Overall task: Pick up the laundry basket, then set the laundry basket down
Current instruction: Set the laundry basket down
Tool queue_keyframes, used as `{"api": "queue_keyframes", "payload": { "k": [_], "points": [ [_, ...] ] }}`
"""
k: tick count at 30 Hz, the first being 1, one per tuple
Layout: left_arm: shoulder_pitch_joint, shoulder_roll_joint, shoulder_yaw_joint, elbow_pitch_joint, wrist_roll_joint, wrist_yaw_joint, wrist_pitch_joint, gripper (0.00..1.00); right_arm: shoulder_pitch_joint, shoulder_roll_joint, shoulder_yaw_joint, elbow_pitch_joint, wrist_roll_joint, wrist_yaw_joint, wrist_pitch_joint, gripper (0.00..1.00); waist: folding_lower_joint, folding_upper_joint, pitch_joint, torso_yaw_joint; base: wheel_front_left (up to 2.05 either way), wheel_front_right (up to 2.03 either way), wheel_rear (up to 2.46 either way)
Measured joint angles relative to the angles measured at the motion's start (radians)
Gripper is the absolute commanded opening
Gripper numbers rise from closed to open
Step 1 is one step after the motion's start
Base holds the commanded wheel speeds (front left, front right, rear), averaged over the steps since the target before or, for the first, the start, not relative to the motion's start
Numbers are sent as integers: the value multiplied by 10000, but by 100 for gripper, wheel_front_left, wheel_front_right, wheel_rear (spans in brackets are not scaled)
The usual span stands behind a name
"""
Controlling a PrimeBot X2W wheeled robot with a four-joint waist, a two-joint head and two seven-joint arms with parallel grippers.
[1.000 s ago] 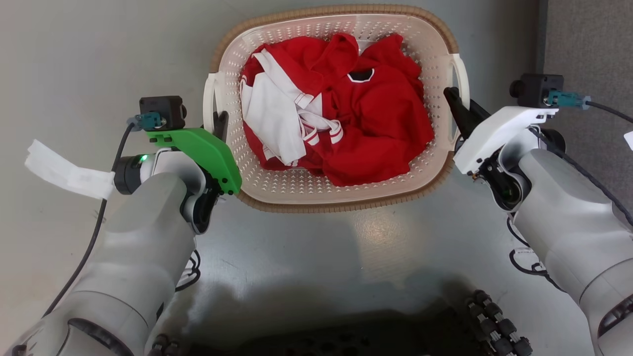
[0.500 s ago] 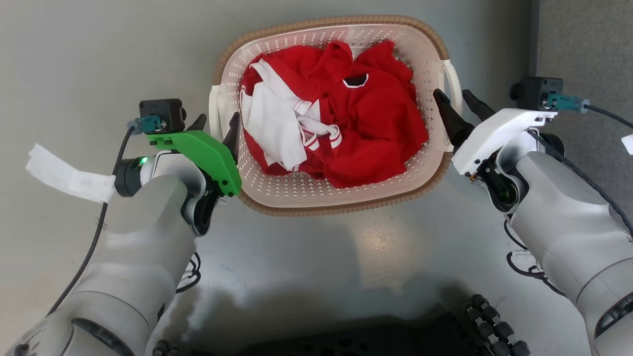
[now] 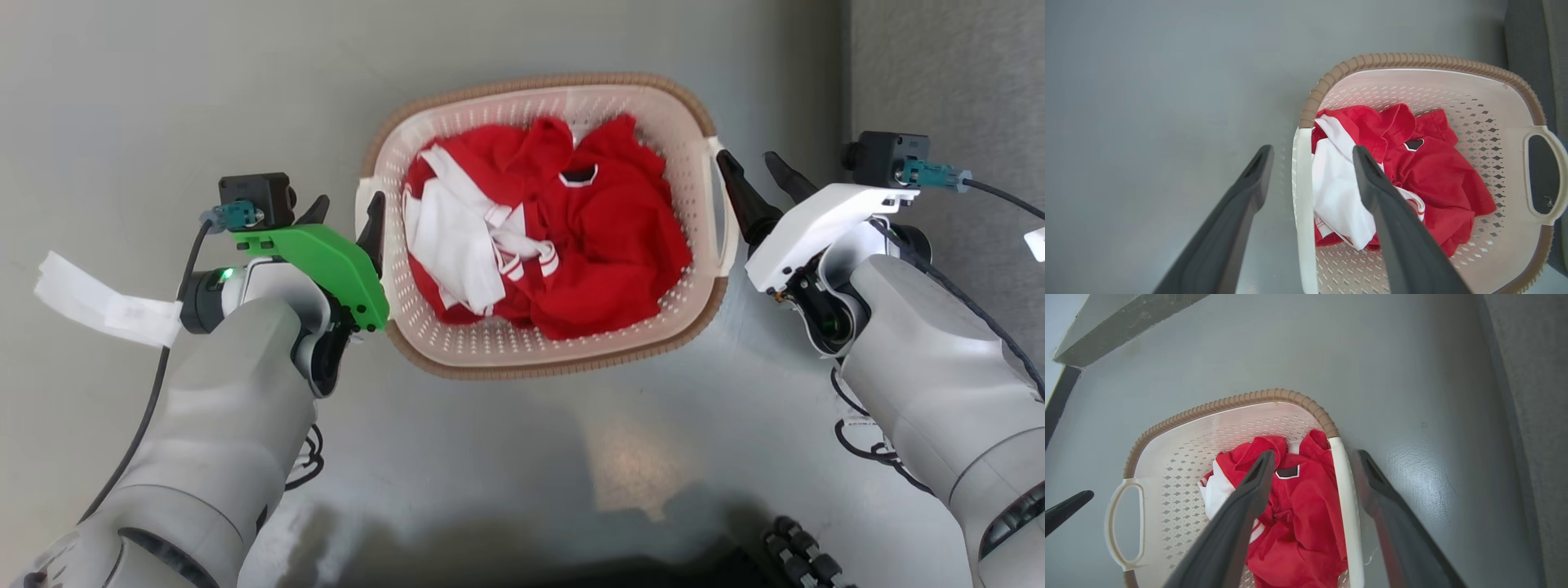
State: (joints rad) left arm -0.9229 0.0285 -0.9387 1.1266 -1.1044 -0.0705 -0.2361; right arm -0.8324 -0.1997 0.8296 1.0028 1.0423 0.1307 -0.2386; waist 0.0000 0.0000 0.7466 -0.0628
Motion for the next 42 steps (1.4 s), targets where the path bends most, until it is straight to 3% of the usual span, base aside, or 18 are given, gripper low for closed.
{"api": "queue_keyframes", "payload": {
  "k": [13,21,30,42],
  "points": [
    [397,-4,274,-163,119,-184,-128,100,484,-123,-29,-491,17,0,-105,100,-1,0,-1622,-14,0,0,0],
    [574,232,1379,-1106,481,-228,-128,100,753,-366,-830,-1442,-169,0,-115,100,-1,0,-2699,-28,0,0,0],
    [1317,548,2184,-2226,1513,-272,-128,100,1495,-865,-1802,-2220,-1313,0,-117,100,-1,0,-3925,-30,0,0,0],
    [2977,805,3469,-3898,2769,-69,-128,100,3053,-876,-3553,-3632,-2405,-6,-117,100,-1,0,-5428,68,0,0,0]
  ]
}}
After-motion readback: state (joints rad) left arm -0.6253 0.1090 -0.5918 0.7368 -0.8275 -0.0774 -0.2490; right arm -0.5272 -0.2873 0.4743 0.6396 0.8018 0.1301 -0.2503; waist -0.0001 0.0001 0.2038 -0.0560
